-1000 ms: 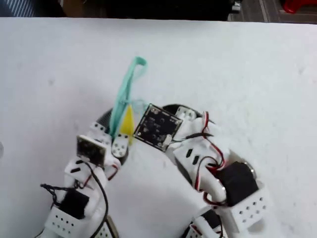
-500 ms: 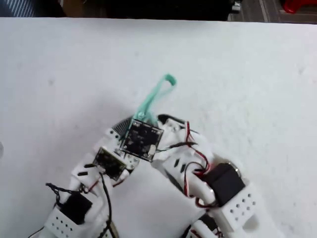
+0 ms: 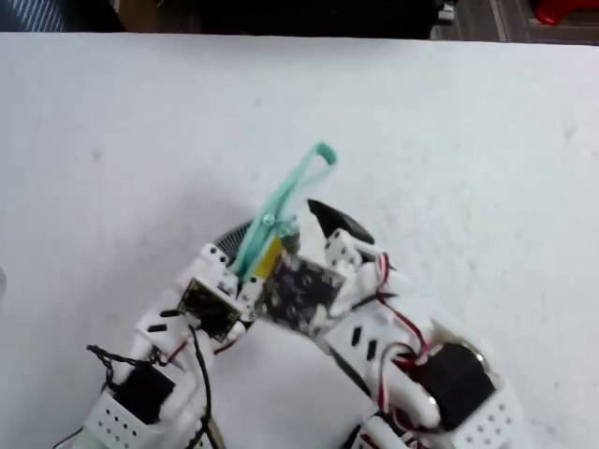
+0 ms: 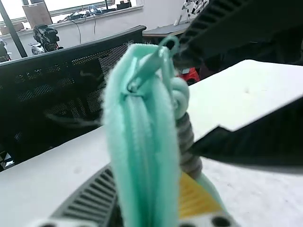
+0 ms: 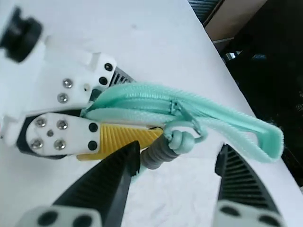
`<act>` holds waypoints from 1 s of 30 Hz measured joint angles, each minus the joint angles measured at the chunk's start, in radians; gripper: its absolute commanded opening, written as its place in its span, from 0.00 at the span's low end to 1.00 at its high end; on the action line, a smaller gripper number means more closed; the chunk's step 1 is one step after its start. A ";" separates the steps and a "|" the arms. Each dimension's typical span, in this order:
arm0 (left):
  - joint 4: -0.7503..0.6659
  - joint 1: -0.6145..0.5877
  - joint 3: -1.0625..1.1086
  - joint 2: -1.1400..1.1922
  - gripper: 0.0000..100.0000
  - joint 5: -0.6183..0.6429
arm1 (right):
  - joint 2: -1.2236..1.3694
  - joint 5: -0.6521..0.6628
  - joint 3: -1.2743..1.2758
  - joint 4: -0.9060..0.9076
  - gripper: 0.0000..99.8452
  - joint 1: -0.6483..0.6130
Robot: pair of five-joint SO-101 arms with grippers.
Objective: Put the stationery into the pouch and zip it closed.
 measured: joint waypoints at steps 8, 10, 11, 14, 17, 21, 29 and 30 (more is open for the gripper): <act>0.002 0.000 0.000 0.000 0.02 0.000 | 0.057 -0.054 0.055 -0.127 0.12 0.003; 0.002 0.000 -0.002 -0.002 0.02 0.000 | 0.057 -0.054 0.074 -0.160 0.01 0.005; 0.002 0.000 -0.002 -0.002 0.02 0.000 | 0.060 -0.054 0.084 -0.176 0.01 0.005; 0.002 0.000 -0.002 -0.002 0.02 0.000 | 0.054 -0.051 0.106 -0.210 0.04 0.006; 0.002 0.000 -0.002 -0.002 0.02 0.000 | 0.051 -0.051 0.106 -0.213 0.02 0.028; 0.002 0.003 -0.002 -0.002 0.02 0.000 | -0.002 -0.054 0.106 -0.206 0.11 0.107; 0.002 0.003 -0.002 -0.002 0.02 0.000 | -0.094 -0.057 0.106 -0.130 0.20 0.129; 0.002 0.003 -0.002 -0.002 0.02 0.000 | -0.095 -0.057 0.106 -0.130 0.19 0.127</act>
